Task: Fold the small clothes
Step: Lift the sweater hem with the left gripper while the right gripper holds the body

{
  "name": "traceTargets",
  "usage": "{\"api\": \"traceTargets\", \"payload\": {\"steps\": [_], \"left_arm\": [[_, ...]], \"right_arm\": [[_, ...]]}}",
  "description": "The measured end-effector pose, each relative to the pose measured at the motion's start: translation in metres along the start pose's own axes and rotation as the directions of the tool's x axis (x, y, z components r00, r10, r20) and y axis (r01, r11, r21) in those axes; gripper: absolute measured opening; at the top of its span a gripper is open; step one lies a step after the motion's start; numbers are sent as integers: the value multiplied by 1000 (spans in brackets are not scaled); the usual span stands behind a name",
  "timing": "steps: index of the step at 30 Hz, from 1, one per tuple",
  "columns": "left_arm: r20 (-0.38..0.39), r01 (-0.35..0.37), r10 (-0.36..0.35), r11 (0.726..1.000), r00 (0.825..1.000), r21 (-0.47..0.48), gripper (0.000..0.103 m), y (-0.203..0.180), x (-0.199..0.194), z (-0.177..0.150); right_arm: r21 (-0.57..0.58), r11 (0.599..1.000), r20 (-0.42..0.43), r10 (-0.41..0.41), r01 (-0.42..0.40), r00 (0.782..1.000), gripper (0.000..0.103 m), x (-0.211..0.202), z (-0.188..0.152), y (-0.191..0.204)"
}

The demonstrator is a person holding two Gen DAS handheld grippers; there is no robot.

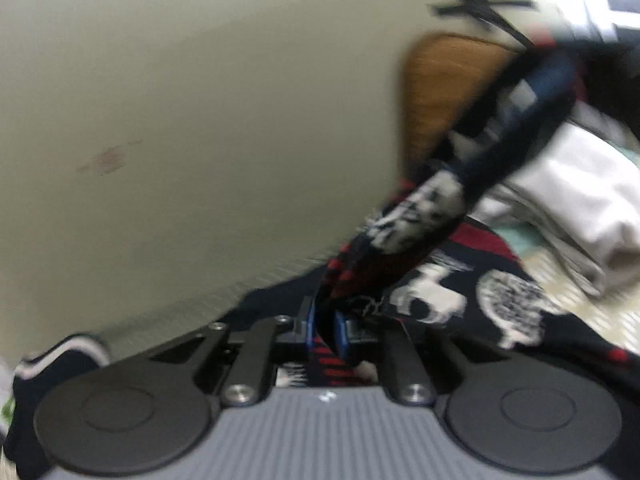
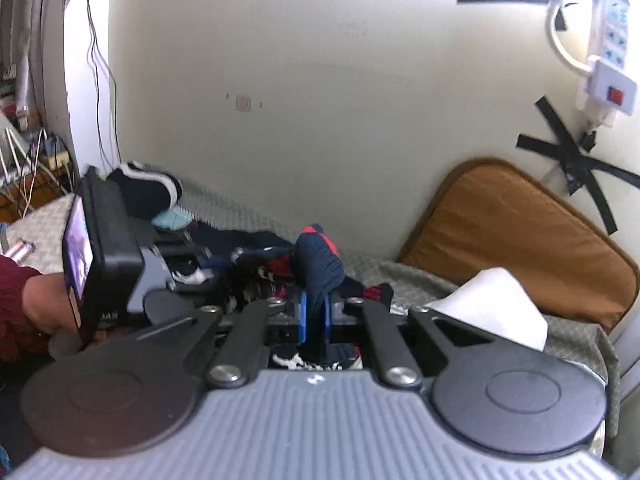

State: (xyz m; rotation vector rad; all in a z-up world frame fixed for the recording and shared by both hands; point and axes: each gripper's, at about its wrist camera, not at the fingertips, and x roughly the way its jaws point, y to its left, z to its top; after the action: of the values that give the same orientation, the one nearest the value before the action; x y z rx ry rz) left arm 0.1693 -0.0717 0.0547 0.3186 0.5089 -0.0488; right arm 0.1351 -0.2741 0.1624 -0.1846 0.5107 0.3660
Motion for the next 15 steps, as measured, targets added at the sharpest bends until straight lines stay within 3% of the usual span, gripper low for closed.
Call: {"api": "traceTargets", "payload": {"steps": [3,6,8,9,10,11,13,15], "left_arm": [[-10,5,-8,974,1000,-226,15,33,-9,-13],[-63,40,-77,890,995,-454,23,66,-4,-36],[-135,43,-133,850,982,-526,31,77,2,-52],[-156,51,-158,841,975,-538,32,80,2,-59],[-148,65,-170,839,974,-540,33,82,-4,-64],[-141,70,-166,853,976,-518,42,82,-14,-67],[-109,74,-141,881,984,-468,54,84,-35,-70],[-37,119,-151,887,988,-445,65,91,-56,-71]], "right_arm": [[-6,1000,-63,24,-24,998,11,24,-5,-1],[-2,997,-129,79,-80,989,11,61,-12,-1],[-36,998,-176,51,-59,983,15,91,-19,3],[-44,999,-207,12,-22,978,25,108,-24,3],[-40,999,-233,-27,18,972,34,120,-27,0],[-23,998,-252,-54,50,966,35,129,-30,-6],[51,997,-250,-41,56,967,36,130,-33,-23],[133,990,-219,-17,47,976,38,120,-34,-38]]}}
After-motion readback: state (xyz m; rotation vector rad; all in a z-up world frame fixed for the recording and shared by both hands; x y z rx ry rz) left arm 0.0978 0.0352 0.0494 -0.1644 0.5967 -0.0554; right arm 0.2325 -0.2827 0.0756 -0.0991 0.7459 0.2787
